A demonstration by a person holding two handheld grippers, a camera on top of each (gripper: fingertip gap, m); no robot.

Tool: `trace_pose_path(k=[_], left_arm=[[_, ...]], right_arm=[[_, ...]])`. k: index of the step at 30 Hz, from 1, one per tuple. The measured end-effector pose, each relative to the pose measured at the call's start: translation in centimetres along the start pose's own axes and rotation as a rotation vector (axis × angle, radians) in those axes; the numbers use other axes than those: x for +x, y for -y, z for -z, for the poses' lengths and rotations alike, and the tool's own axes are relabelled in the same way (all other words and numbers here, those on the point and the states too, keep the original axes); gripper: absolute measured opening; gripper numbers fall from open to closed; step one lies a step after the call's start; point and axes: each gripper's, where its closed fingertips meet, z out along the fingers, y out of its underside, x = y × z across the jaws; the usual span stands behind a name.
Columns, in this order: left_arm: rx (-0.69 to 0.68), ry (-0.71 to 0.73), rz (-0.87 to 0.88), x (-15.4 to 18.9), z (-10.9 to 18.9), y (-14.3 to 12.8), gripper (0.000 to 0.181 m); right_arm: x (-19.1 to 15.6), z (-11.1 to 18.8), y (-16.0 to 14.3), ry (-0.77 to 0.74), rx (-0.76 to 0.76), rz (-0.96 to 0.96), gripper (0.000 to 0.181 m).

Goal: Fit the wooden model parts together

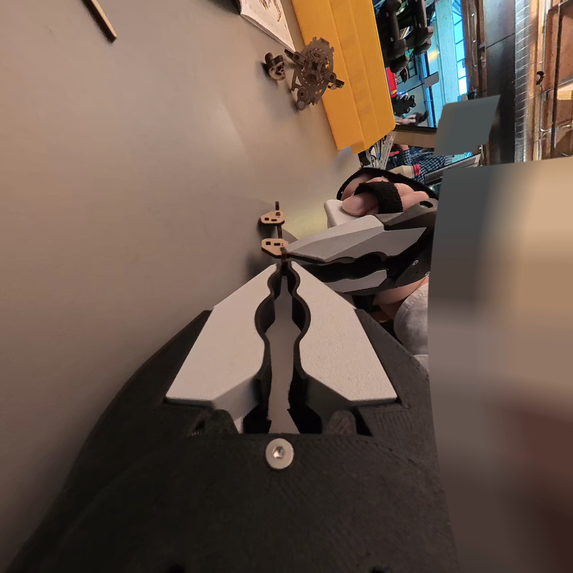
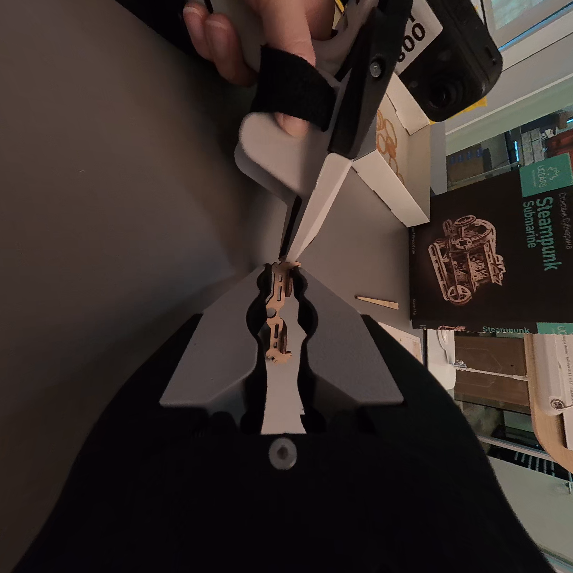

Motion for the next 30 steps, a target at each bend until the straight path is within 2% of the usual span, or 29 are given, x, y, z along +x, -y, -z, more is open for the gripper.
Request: trace_pose_path(k=[21, 25, 30], left_arm=[[0.034, 0.038, -0.057, 0.0, 0.2, 0.3, 0.000], [0.057, 0.010, -0.052, 0.3, 0.4, 0.6, 0.000], [0.051, 0.022, -0.041, 0.0, 0.3, 0.6, 0.000]], right_arm=[[0.5, -0.2, 0.2, -0.043, 0.019, -0.002, 0.010], [1.1, 0.0, 0.3, -0.042, 0.062, -0.109, 0.013], [0.9, -0.2, -0.1, -0.085, -0.002, 0.043, 0.011]])
